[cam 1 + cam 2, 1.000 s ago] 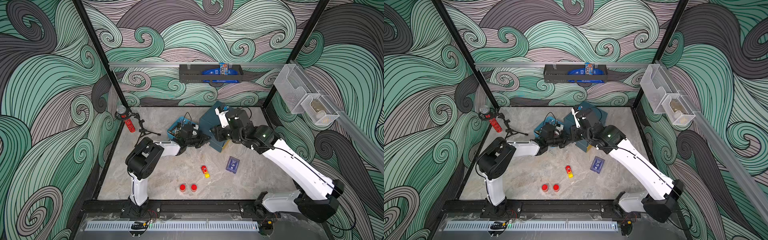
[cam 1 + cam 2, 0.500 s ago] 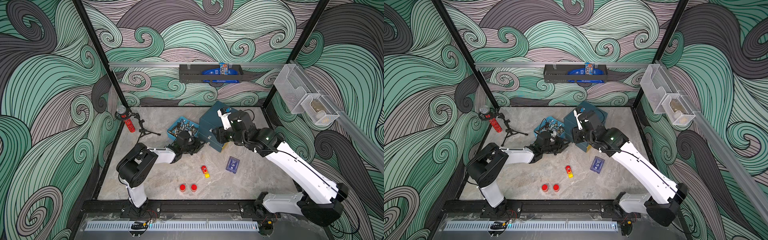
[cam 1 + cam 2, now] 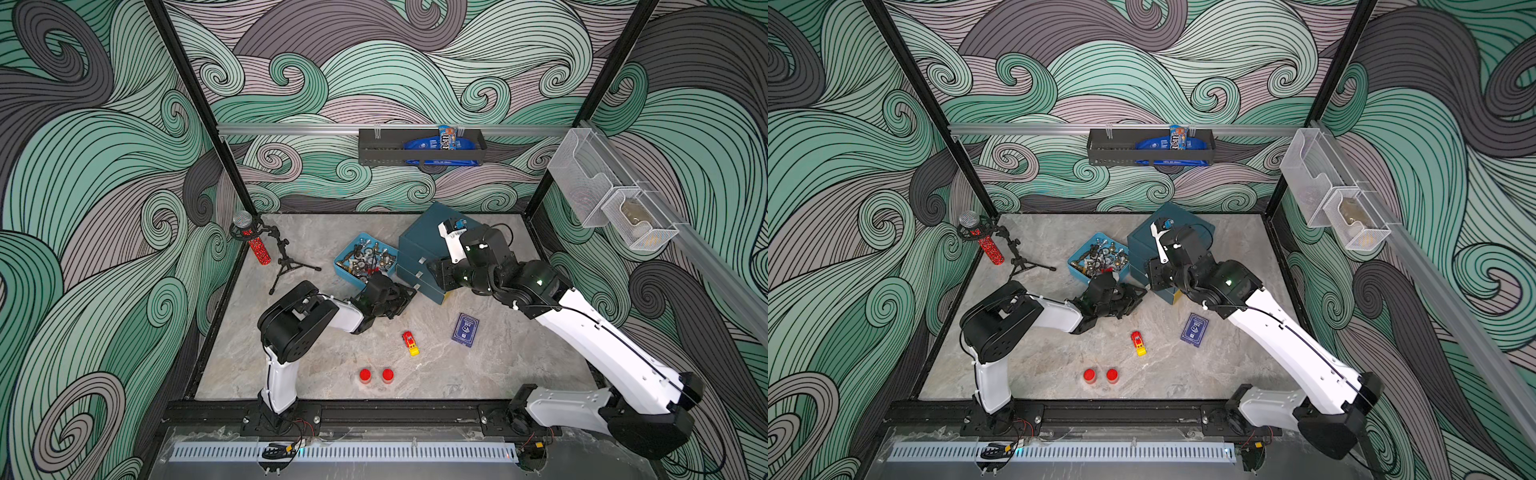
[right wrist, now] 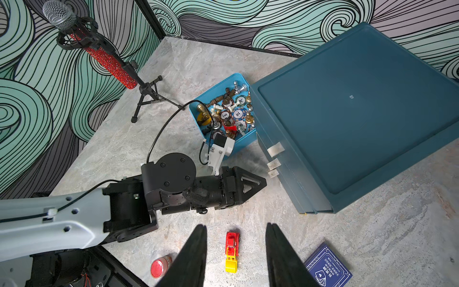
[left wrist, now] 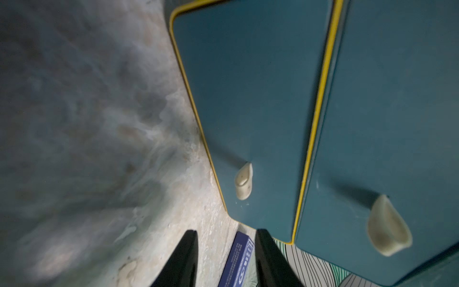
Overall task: Put the paint cans in the drawer according to color
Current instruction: Open the drawer in the storage box.
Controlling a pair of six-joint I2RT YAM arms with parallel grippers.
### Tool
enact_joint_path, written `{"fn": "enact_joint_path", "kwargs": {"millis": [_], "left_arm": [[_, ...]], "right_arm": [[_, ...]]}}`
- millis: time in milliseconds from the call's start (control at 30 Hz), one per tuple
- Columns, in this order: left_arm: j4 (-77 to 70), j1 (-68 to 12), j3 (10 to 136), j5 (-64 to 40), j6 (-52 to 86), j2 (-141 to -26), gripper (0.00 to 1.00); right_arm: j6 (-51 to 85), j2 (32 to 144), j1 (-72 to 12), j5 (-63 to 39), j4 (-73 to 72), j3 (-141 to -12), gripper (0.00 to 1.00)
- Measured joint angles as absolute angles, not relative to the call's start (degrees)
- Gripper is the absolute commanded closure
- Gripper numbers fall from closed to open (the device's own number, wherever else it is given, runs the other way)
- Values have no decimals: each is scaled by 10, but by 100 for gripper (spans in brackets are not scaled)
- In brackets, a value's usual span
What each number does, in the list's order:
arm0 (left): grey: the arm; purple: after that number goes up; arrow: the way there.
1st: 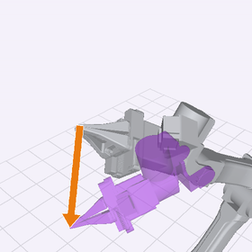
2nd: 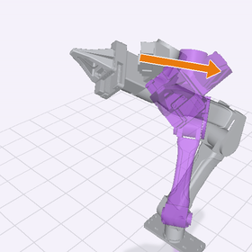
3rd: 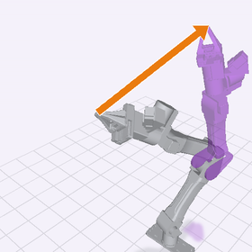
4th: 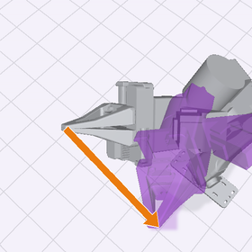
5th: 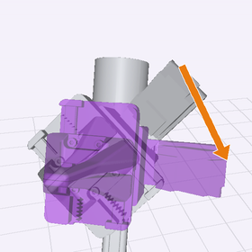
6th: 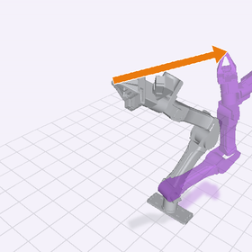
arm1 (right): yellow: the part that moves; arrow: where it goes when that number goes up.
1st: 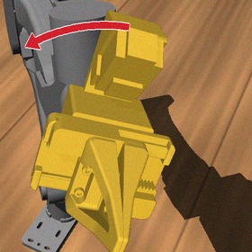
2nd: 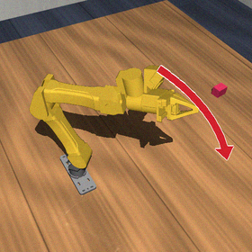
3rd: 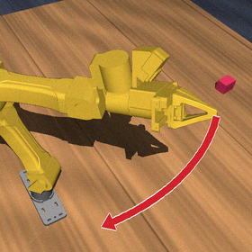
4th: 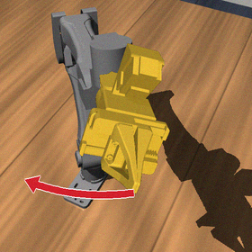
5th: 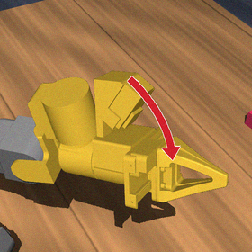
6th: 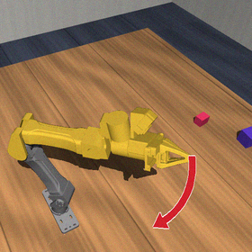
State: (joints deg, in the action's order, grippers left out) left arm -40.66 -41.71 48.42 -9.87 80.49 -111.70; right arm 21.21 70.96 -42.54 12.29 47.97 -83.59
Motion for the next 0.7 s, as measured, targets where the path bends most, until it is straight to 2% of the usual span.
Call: {"fn": "enact_joint_path", "kwargs": {"millis": [167, 300, 567, 667, 700], "left_arm": [[-427, -417, 507, -88, 805, -1143, 62], [-437, -417, 516, -78, 807, -1154, 74], [-461, -417, 531, -73, 806, -1176, 87], [-463, -417, 531, -71, 806, -1176, 100], [-463, -417, 530, -71, 805, -1176, 100]], "right_arm": [[212, 705, -421, 121, 479, -825, 58], [212, 705, -417, 119, 479, -823, 58], [212, 705, -410, 114, 479, -819, 58], [212, 704, -408, 113, 479, -814, 58], [212, 704, -408, 112, 479, -813, 58]]}}
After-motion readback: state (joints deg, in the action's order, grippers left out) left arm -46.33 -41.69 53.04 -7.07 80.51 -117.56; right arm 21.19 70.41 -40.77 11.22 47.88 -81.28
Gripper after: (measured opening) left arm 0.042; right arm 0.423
